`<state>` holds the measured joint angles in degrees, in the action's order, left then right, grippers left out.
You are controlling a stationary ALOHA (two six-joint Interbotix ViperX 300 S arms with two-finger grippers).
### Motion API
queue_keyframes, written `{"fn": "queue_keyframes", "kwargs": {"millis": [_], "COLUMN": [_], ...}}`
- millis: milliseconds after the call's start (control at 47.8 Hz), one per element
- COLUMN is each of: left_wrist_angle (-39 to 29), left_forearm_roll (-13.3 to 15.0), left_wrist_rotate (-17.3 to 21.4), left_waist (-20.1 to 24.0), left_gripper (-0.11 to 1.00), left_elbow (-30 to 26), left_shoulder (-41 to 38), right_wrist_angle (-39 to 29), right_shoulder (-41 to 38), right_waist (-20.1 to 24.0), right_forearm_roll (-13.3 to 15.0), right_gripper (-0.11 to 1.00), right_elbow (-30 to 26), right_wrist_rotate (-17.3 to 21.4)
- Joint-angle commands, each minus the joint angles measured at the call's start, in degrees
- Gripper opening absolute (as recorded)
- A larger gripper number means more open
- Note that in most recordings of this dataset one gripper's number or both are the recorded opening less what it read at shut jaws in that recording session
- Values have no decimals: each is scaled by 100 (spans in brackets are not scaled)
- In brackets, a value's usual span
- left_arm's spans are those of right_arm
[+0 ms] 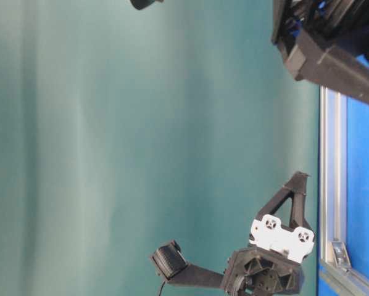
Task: Insert the wire through the string loop located on the left side.
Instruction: 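Open the right gripper and close it on the black USB cable near its plug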
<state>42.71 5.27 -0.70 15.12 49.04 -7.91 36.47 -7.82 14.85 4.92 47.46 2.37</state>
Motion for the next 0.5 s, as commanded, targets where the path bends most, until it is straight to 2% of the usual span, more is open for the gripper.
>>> {"fn": "queue_keyframes", "kwargs": {"millis": [0, 188, 481], "left_wrist_angle": [18, 0, 0], "left_forearm_roll": [-9, -9, -9], "left_wrist_rotate": [0, -9, -18], "left_waist": [0, 0, 0], "left_gripper": [0, 0, 0], "left_elbow": [-53, -35, -35], "left_shoulder": [167, 176, 167], "right_wrist_angle": [9, 35, 387], "right_shoulder": [167, 0, -773], "right_waist": [0, 0, 26], "right_forearm_roll": [-26, -132, -413], "right_gripper": [91, 90, 90], "right_elbow": [-88, -97, -255], "right_wrist_rotate": [9, 9, 88]}}
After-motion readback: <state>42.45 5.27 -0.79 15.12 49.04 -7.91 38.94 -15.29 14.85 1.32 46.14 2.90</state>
